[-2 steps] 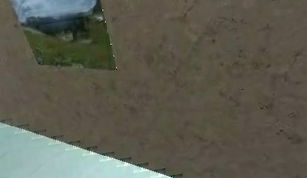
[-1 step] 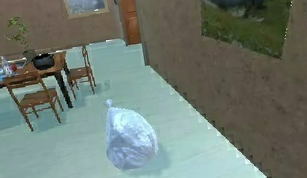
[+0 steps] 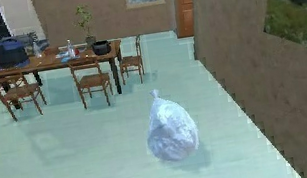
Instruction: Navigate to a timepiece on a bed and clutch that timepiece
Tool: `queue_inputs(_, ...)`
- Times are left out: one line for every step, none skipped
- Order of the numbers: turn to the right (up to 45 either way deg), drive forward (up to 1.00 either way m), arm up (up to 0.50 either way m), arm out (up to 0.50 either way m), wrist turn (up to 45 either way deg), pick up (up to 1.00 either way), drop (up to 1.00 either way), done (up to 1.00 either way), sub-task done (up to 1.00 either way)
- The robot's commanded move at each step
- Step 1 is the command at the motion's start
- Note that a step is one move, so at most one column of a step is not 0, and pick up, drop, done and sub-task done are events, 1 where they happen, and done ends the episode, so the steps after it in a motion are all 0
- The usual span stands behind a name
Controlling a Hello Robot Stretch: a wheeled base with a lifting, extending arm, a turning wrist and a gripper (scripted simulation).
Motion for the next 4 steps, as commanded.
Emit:
queue_inputs(0.0,0.20,0.00,0.00,0.0,0.00,0.00,0.00,0.00)
queue_inputs(-39.0,0.00,0.00,0.00,0.0,0.00,0.00,0.00,0.00)
queue_inputs(0.0,0.95,0.00,0.00,0.0,0.00,0.00,0.00,0.00)
queue_inputs(36.0,0.00,0.00,0.00,0.0,0.00,0.00,0.00,0.00)
